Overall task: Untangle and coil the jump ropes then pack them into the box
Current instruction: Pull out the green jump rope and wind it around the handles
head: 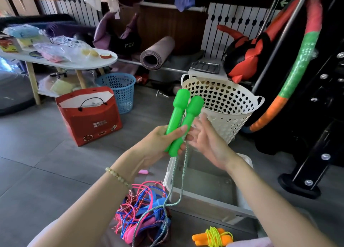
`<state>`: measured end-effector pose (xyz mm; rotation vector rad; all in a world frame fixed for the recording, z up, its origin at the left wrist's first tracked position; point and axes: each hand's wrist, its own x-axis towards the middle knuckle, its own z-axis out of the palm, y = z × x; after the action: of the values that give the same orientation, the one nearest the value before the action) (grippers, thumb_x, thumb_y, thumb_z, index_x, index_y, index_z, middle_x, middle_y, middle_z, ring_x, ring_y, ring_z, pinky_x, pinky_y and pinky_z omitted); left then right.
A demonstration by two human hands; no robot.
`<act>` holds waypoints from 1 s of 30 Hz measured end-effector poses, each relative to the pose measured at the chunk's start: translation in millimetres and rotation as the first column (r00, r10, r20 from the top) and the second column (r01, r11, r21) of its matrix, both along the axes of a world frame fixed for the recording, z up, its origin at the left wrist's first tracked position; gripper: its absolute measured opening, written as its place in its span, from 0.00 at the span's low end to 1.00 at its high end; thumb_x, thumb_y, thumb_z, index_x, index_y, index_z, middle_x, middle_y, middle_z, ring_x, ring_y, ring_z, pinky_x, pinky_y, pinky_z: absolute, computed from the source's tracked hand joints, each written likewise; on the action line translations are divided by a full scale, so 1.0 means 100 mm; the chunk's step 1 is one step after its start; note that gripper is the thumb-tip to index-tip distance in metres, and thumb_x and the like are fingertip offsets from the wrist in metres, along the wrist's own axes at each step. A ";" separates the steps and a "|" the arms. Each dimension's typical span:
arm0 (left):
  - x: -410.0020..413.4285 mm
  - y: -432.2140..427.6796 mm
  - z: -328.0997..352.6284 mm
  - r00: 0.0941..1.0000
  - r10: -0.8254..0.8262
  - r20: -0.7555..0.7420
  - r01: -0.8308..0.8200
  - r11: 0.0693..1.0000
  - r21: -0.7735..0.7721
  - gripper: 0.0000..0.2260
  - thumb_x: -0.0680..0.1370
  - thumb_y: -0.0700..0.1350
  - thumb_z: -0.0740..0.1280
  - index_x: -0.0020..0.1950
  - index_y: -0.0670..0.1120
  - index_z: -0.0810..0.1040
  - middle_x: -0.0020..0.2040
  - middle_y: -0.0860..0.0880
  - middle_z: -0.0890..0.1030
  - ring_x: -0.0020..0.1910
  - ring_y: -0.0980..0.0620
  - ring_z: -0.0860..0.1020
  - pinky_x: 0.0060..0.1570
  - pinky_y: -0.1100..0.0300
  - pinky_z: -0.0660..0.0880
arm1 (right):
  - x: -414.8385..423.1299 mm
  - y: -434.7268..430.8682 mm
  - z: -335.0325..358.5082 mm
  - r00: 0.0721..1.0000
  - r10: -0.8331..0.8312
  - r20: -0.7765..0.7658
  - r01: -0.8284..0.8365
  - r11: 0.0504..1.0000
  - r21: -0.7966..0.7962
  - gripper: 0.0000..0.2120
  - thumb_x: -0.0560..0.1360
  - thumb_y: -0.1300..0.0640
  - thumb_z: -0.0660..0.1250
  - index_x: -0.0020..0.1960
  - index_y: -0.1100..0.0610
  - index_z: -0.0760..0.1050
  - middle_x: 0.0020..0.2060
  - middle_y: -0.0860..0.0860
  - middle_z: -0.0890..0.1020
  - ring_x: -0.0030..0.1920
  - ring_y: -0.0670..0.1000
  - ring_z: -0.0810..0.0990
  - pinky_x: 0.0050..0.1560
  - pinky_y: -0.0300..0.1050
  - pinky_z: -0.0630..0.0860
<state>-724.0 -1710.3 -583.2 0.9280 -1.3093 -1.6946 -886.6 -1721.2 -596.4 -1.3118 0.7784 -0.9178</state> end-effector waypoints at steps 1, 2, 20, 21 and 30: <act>0.02 -0.02 0.01 0.998 0.030 -0.048 -0.028 0.999 0.034 0.10 0.78 0.46 0.62 0.53 0.40 0.76 0.35 0.51 0.80 0.29 0.56 0.75 0.29 0.65 0.74 | 0.02 0.02 -0.04 0.998 0.064 -0.027 -0.062 0.996 0.061 0.39 0.68 0.27 0.56 0.67 0.53 0.69 0.58 0.51 0.81 0.60 0.49 0.78 0.64 0.44 0.69; 0.04 -0.05 0.01 0.994 0.059 -0.094 -0.053 0.996 0.067 0.12 0.77 0.46 0.63 0.54 0.39 0.76 0.35 0.50 0.79 0.29 0.56 0.74 0.29 0.64 0.74 | 0.03 0.04 -0.06 0.995 0.087 -0.042 -0.082 0.991 0.109 0.37 0.67 0.27 0.57 0.64 0.53 0.72 0.53 0.49 0.83 0.56 0.48 0.80 0.62 0.42 0.71; 0.37 -0.22 -0.06 0.973 0.158 0.168 -0.177 0.979 0.105 0.08 0.79 0.46 0.64 0.50 0.41 0.78 0.35 0.49 0.77 0.25 0.58 0.72 0.25 0.67 0.71 | -0.17 0.22 0.32 0.614 -0.509 -0.603 -0.063 0.730 -0.681 0.07 0.73 0.54 0.70 0.51 0.53 0.83 0.42 0.40 0.84 0.43 0.41 0.80 0.46 0.37 0.73; 0.39 -0.21 -0.07 0.963 0.111 0.245 -0.134 0.988 0.077 0.07 0.79 0.45 0.64 0.47 0.42 0.77 0.35 0.49 0.77 0.24 0.59 0.72 0.24 0.67 0.71 | -0.21 0.21 0.36 0.664 -0.488 -0.567 -0.031 0.740 -0.672 0.06 0.72 0.55 0.72 0.48 0.53 0.84 0.37 0.36 0.82 0.39 0.39 0.79 0.42 0.33 0.71; 0.24 -0.01 -0.01 0.640 -0.362 0.678 0.487 0.873 0.006 0.13 0.78 0.46 0.67 0.33 0.46 0.75 0.23 0.53 0.76 0.22 0.56 0.71 0.26 0.66 0.70 | -0.21 0.08 0.31 0.795 -0.367 -0.483 0.016 0.808 -0.589 0.06 0.67 0.53 0.75 0.36 0.48 0.78 0.31 0.43 0.80 0.34 0.41 0.77 0.41 0.43 0.74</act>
<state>-700.1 -1711.8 -584.6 1.2469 -2.2853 -1.5841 -908.1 -1712.7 -565.5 -2.1294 1.1966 -0.9611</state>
